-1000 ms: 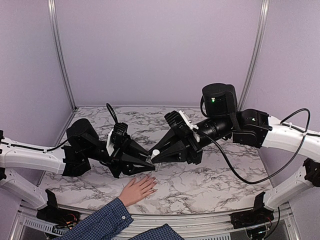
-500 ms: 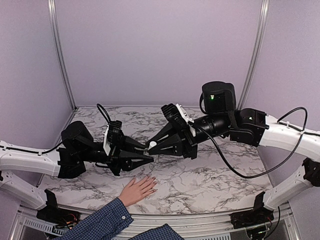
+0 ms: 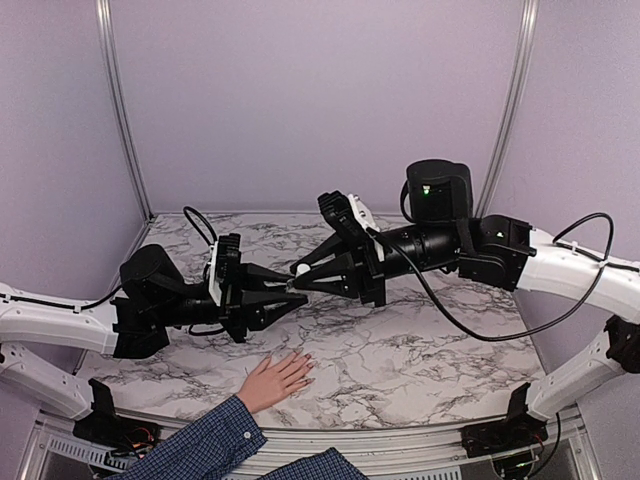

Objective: Paint the nails
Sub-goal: Screw the nail polish bottle cap onto the nail polish bottle.

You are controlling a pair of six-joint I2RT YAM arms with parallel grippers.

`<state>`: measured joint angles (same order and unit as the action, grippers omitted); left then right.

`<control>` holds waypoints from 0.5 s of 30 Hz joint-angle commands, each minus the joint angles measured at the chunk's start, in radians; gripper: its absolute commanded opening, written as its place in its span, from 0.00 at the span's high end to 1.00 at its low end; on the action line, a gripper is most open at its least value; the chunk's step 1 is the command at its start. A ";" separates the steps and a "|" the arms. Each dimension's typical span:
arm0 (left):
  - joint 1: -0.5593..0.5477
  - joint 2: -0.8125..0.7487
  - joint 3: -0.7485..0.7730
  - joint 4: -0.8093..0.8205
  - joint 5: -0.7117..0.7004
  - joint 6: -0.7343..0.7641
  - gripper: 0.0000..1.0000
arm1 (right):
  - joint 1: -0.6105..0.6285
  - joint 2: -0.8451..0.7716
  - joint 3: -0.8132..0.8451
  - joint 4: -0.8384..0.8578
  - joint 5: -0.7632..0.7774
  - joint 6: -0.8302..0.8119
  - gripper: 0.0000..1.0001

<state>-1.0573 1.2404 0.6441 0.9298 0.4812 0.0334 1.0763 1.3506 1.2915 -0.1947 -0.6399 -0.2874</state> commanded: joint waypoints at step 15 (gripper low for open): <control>0.011 0.003 0.000 0.053 -0.523 0.064 1.00 | 0.013 0.067 -0.061 0.164 0.266 0.190 1.00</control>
<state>-1.0576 1.2407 0.6357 0.9283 0.1577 0.0986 1.0622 1.3880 1.2713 -0.0616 -0.3904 -0.1642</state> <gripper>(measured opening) 0.208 0.135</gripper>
